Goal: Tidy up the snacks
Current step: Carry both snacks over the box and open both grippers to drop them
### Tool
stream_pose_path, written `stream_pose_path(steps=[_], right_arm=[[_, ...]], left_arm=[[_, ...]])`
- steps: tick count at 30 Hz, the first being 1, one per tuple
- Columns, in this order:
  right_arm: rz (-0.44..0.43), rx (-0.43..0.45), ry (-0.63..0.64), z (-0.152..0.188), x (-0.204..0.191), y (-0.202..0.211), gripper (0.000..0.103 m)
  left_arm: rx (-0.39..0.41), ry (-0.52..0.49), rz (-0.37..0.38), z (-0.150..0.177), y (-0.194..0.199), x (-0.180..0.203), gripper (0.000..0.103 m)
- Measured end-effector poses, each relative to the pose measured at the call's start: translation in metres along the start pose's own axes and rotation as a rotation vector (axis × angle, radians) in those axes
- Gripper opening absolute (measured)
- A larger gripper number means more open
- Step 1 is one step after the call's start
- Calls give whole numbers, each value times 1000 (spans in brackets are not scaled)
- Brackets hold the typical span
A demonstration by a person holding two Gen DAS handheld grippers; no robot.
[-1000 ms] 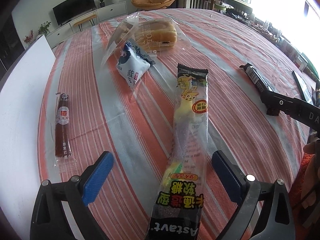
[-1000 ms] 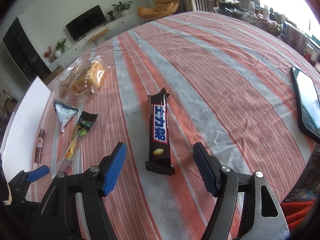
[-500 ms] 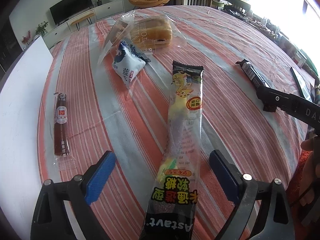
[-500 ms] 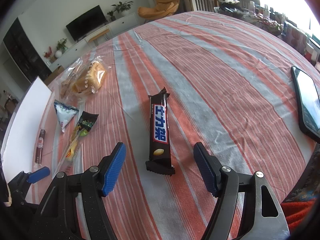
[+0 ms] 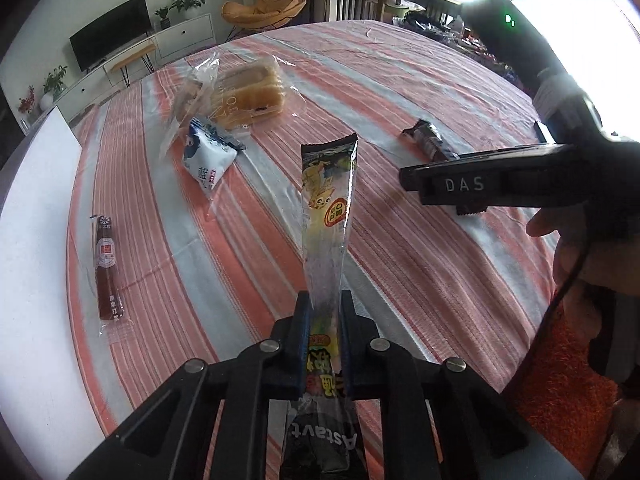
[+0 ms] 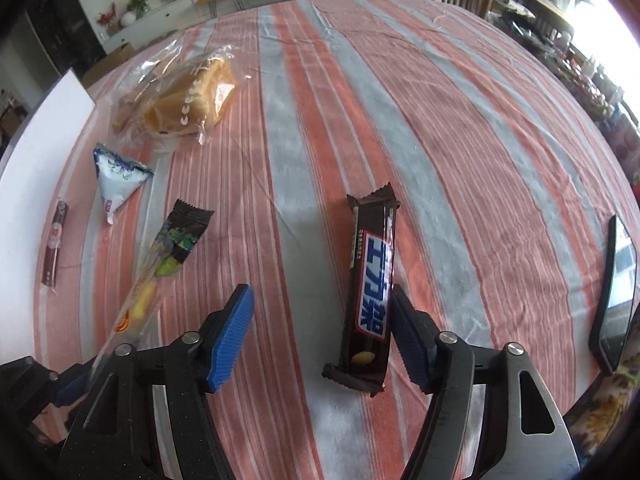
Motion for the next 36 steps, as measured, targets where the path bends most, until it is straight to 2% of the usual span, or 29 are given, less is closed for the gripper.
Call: stream_pose_path(steps=[1,2,5,13,18,21,25,30,34,36], right_arm=[[-25,-4,-19,0,4,0,19],[-60,-13,-49,1,8,0,18],[-88,-2,-109,7,19,7,18],[-286,64,-280,23,44,43,18],[-424,51,-380,25,56,44,18],[-462,35,-422,31,61,39,18],[-496,18,-441,35,59,37,18],[-554,46,-413,29,42,63,18],[-618,102,-318,8,1,107,18],[-664,125,-257,-3,-29,131,18]], left_arm=[[15,7,2,-1,7,-2,12],[28,16,7,-1,13,-4,12],[67,47,32,-3,31,-11,11],[161,102,97,-9,78,-21,11],[196,134,113,-11,99,-29,11],[213,156,119,-10,109,-35,11],[234,192,127,-8,122,-47,11],[289,234,153,-7,157,-63,11],[352,272,131,-4,197,-90,11],[378,308,90,3,219,-114,11]])
Point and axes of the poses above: each gripper's, at about its wrist camera, not at the fingertips, and y roughly against the way its jaws point, x to its right, z to its underside, the point moved 2 cm from there along -y, roughly the way its jaws point, and after that the axes turned 8 degrees about z, right-handed, at the moved point
